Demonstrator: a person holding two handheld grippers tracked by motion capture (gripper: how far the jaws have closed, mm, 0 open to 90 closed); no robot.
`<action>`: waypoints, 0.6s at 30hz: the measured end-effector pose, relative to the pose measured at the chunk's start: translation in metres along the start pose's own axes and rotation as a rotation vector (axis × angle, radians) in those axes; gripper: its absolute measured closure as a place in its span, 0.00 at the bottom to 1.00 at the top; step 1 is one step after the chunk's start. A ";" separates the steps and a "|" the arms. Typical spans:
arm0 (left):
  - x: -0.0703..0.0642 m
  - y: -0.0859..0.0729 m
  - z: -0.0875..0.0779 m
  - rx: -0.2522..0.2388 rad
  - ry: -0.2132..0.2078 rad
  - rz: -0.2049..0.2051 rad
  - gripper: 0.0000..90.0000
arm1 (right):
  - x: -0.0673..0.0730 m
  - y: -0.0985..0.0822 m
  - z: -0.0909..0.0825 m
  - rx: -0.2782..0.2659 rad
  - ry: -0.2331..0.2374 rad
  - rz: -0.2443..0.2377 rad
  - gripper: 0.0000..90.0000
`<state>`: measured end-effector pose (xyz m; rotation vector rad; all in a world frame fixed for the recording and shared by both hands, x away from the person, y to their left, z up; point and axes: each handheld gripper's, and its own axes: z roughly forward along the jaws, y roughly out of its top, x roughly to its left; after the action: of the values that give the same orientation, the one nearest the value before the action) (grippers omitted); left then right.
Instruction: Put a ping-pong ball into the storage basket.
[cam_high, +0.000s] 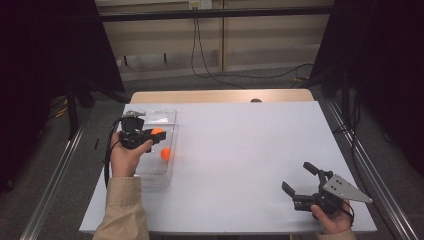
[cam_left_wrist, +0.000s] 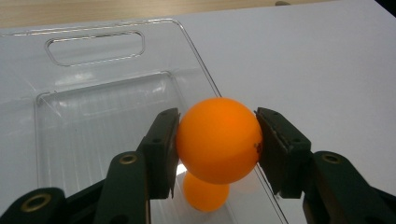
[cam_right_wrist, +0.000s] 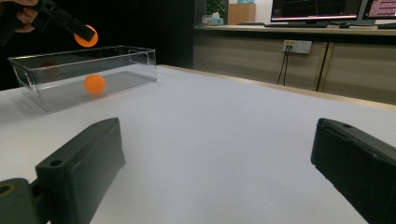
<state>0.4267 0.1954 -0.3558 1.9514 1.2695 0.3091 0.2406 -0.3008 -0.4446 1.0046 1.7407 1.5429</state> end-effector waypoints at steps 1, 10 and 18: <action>0.000 0.000 0.000 0.000 0.001 0.001 0.57 | 0.000 0.000 0.000 0.000 0.001 0.000 0.02; 0.004 -0.002 0.000 -0.003 0.015 -0.004 0.57 | 0.000 0.000 0.000 -0.002 0.000 -0.001 0.02; 0.008 -0.005 0.001 0.001 0.027 -0.007 0.57 | 0.000 0.000 0.000 -0.002 0.000 -0.001 0.02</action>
<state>0.4279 0.2025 -0.3613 1.9493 1.2936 0.3319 0.2407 -0.3013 -0.4442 1.0028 1.7386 1.5439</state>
